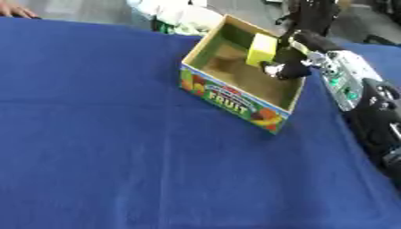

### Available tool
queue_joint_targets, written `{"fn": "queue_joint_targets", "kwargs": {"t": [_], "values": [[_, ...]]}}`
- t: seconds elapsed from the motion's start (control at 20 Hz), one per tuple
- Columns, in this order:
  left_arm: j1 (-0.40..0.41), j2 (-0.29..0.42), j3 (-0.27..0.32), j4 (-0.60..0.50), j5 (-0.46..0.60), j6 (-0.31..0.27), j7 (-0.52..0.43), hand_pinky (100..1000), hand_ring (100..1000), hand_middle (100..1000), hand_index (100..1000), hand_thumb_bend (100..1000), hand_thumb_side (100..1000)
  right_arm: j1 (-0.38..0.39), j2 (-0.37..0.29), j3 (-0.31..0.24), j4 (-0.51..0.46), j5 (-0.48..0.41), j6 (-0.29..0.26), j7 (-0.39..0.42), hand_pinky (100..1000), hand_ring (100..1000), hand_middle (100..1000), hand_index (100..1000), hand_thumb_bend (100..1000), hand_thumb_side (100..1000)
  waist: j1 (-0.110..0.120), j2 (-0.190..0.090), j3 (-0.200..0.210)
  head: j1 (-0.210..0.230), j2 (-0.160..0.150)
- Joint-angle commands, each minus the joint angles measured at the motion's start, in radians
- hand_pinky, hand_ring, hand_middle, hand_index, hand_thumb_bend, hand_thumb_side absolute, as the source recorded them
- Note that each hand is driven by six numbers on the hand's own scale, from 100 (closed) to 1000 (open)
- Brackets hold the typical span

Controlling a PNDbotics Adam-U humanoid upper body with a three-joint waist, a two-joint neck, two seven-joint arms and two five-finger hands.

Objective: Pick up objects on the table and place them in the box.

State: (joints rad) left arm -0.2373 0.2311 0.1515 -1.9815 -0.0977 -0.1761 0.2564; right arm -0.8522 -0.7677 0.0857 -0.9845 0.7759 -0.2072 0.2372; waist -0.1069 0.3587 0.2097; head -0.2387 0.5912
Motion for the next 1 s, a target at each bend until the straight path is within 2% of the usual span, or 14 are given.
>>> {"fn": "queue_joint_targets", "kwargs": {"t": [0.05, 0.45, 0.75, 0.9, 1.0], "values": [[-0.008, 0.02, -0.001, -0.018, 0.004, -0.001, -0.006, 838, 722, 950, 731, 189, 849, -0.021, -0.036, -0.02, -0.023, 0.08, -0.008, 0.012, 876, 873, 791, 916, 623, 651, 0.003, -0.022, -0.003, 0.003, 0.004], [-0.008, 0.019, -0.003, -0.018, 0.006, 0.001, -0.012, 839, 722, 949, 731, 188, 848, -0.028, -0.035, -0.031, -0.04, 0.102, -0.028, 0.04, 891, 888, 807, 936, 660, 660, 0.005, -0.029, -0.007, 0.005, 0.007], [-0.011, 0.02, -0.003, -0.018, 0.008, 0.0, -0.013, 838, 723, 948, 732, 188, 846, -0.026, -0.035, -0.042, -0.066, 0.054, -0.021, 0.051, 865, 875, 770, 921, 616, 674, 0.008, -0.037, -0.009, 0.006, 0.007], [-0.013, 0.021, -0.001, -0.018, 0.008, -0.001, -0.01, 838, 723, 947, 732, 190, 844, -0.003, -0.054, -0.066, -0.146, -0.021, 0.009, 0.031, 846, 858, 734, 907, 476, 669, 0.009, -0.041, -0.014, 0.012, 0.008], [-0.015, 0.022, 0.0, -0.018, 0.008, -0.002, -0.008, 838, 724, 947, 732, 191, 843, 0.025, -0.07, -0.085, -0.234, -0.079, 0.04, 0.01, 831, 840, 696, 885, 337, 666, 0.01, -0.042, -0.019, 0.018, 0.009]]}}
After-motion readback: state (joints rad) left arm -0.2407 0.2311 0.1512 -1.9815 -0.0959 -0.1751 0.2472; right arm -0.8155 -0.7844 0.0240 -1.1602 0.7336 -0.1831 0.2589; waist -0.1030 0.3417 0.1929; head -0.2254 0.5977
